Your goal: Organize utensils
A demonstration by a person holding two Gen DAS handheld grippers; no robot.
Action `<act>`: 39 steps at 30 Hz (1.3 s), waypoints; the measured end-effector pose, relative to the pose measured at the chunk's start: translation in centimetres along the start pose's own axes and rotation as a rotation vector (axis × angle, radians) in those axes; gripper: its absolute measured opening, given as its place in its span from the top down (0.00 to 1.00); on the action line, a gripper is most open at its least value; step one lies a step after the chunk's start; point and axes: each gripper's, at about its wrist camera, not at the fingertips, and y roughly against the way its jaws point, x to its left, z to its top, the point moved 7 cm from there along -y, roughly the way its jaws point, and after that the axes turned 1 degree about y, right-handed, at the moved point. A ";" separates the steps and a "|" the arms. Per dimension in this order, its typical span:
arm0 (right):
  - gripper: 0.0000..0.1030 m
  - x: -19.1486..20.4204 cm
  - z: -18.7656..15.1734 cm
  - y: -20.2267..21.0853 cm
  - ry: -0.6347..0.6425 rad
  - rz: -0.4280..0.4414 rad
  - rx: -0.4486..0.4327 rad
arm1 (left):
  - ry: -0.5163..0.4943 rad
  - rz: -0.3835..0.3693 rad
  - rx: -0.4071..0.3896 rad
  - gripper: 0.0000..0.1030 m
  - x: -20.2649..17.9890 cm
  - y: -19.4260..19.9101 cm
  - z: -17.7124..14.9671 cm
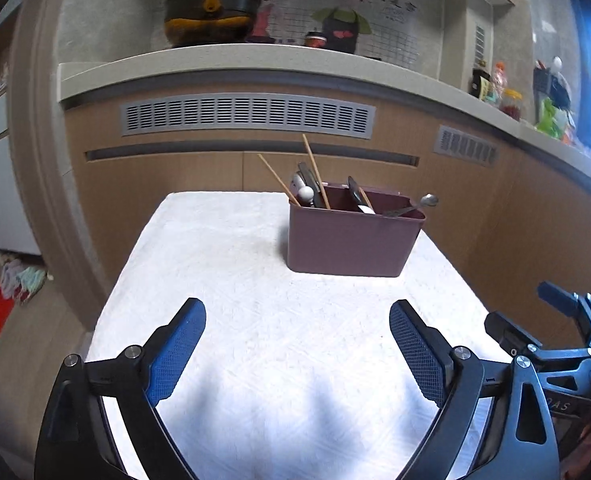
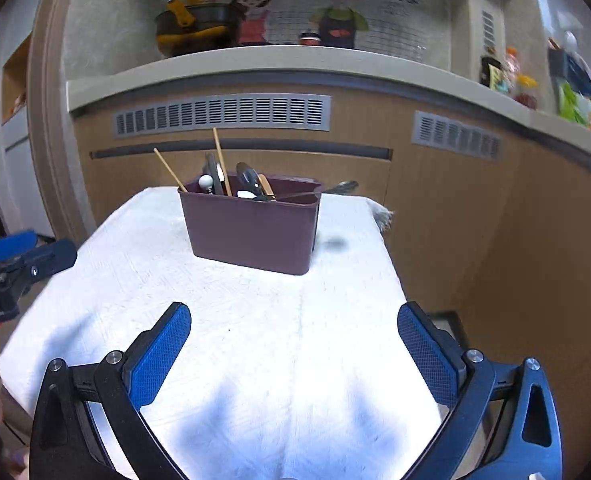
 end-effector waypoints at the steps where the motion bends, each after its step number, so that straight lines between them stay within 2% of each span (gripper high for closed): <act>1: 0.01 -0.1 -0.2 0.3 -0.012 0.007 -0.004 | 0.002 -0.003 -0.002 0.08 -0.1 0.2 -0.3; 9: 0.01 -0.5 -0.3 1.3 -0.006 -0.019 -0.028 | -0.057 0.014 -0.029 0.06 -1.5 1.4 -0.6; 39: 0.01 -0.7 -0.3 1.1 -0.019 -0.010 -0.019 | -0.056 0.015 0.003 0.05 -1.6 0.9 -0.8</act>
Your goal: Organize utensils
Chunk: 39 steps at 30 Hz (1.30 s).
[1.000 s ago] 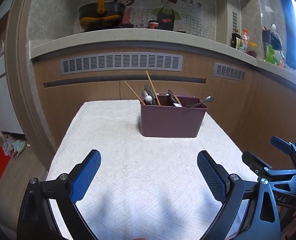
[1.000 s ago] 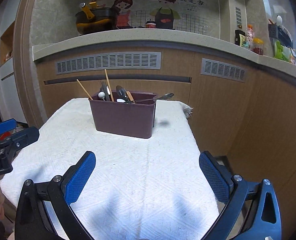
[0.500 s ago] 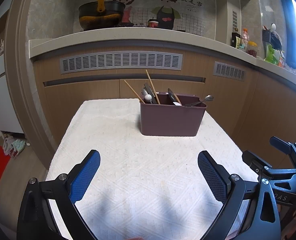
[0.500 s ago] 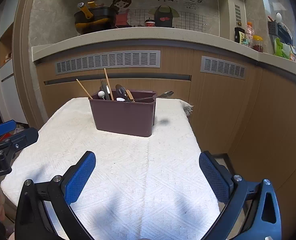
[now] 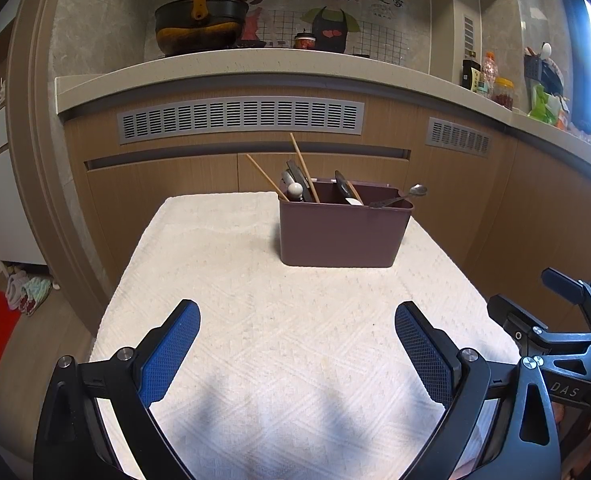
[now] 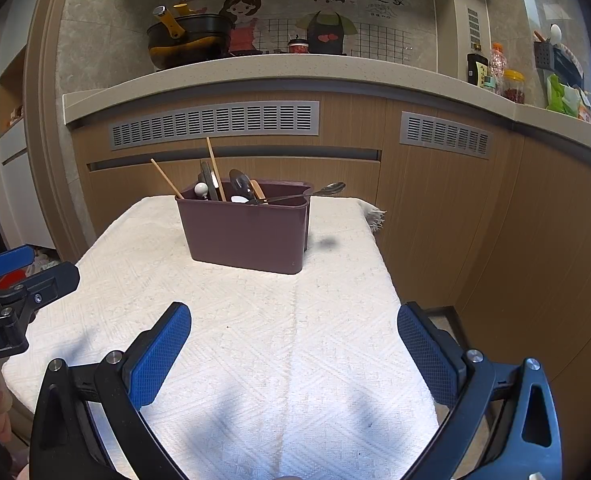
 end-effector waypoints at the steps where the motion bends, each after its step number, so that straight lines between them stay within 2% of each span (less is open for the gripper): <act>1: 0.01 0.0 0.0 0.0 0.000 0.000 0.000 | 0.000 -0.001 0.001 0.05 0.0 0.0 0.0; 39: 0.01 -0.9 1.0 0.5 -0.014 -0.002 -0.027 | -0.023 0.011 0.015 0.05 -0.1 -0.4 -0.4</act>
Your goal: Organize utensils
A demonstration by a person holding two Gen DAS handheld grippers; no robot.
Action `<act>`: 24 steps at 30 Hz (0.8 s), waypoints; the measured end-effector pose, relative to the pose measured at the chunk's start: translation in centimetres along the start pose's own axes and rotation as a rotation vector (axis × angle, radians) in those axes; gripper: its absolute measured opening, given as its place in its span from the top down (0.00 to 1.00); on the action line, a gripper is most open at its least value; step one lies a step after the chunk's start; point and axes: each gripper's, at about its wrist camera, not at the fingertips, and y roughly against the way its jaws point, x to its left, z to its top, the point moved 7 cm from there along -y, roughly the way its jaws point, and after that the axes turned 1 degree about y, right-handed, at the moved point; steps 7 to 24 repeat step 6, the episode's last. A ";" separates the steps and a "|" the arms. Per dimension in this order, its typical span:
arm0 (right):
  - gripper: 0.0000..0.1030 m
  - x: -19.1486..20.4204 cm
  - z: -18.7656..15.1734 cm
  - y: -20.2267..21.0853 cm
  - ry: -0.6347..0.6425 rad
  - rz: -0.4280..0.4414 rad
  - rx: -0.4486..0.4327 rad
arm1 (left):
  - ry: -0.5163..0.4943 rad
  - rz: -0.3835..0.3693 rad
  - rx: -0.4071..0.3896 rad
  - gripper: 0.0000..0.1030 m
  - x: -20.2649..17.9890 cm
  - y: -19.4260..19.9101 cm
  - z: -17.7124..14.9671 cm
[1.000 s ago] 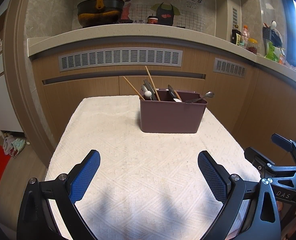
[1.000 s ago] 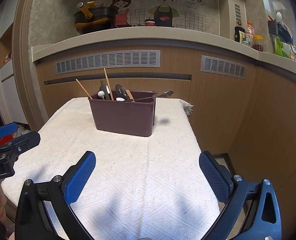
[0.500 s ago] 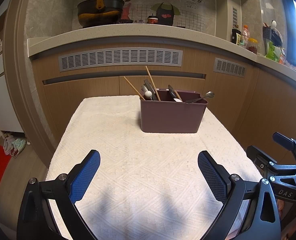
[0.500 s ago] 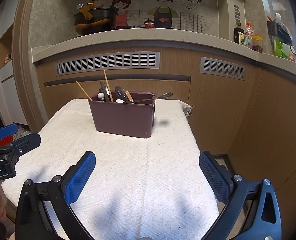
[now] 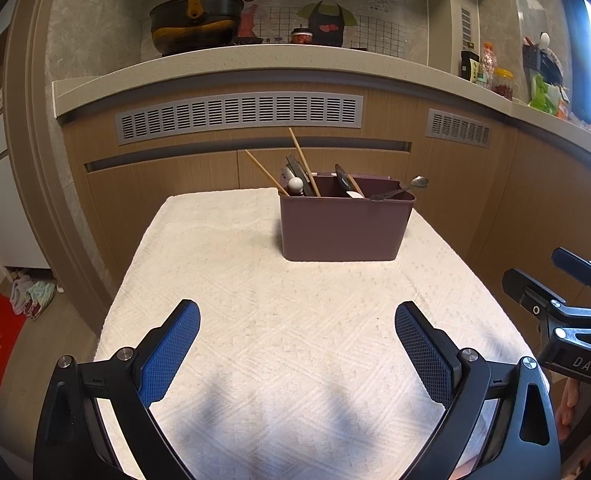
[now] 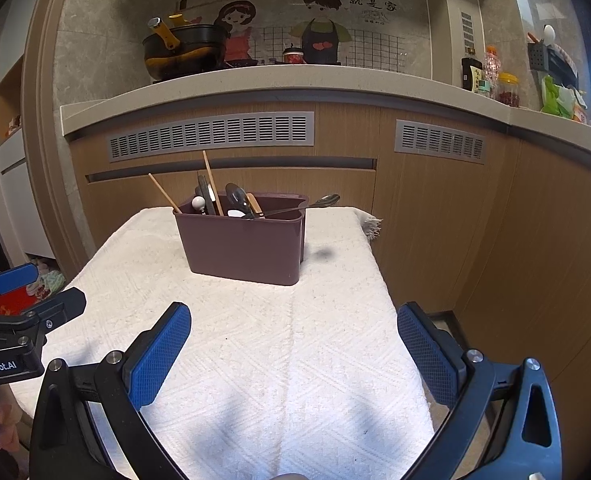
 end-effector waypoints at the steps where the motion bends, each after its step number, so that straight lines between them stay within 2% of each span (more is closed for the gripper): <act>1: 0.01 0.0 0.0 0.0 0.000 0.000 0.000 | 0.001 -0.001 0.002 0.05 0.0 0.0 0.0; 24: 0.01 -0.1 0.1 -0.1 -0.005 0.004 -0.001 | -0.002 -0.001 0.006 0.05 0.1 -0.3 -0.3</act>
